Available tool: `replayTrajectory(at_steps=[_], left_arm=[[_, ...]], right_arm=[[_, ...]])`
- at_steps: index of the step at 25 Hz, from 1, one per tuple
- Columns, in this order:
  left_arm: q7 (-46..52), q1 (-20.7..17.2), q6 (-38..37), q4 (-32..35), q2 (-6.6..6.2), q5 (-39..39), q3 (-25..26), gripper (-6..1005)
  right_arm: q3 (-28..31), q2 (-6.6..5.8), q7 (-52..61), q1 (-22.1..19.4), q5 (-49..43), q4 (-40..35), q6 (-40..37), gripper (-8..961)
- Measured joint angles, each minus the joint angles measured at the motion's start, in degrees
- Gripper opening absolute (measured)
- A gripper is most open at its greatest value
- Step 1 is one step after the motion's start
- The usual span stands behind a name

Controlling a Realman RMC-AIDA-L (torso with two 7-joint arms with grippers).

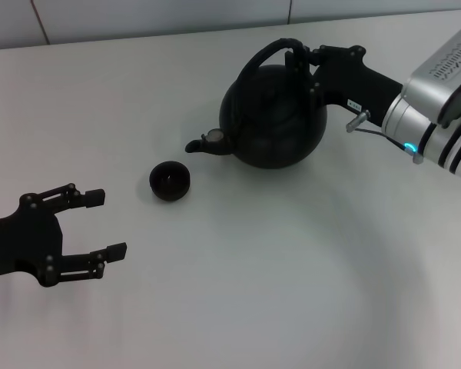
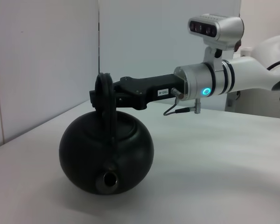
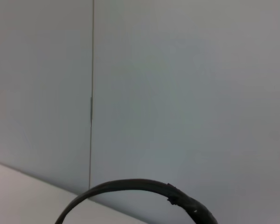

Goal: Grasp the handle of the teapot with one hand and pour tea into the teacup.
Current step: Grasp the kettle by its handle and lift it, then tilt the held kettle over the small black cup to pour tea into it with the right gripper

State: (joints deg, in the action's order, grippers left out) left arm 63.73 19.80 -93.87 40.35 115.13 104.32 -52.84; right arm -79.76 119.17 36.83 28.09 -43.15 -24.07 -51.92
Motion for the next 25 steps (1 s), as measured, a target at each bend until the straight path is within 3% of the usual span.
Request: replayTrajectory(at_steps=[25], left_arm=[[0.1,0.5,0.2,0.3,0.43,2.5,0.6,859]], right_arm=[[0.0,-0.03,0.3,-0.1,-8.9,-8.7,4.8,116]])
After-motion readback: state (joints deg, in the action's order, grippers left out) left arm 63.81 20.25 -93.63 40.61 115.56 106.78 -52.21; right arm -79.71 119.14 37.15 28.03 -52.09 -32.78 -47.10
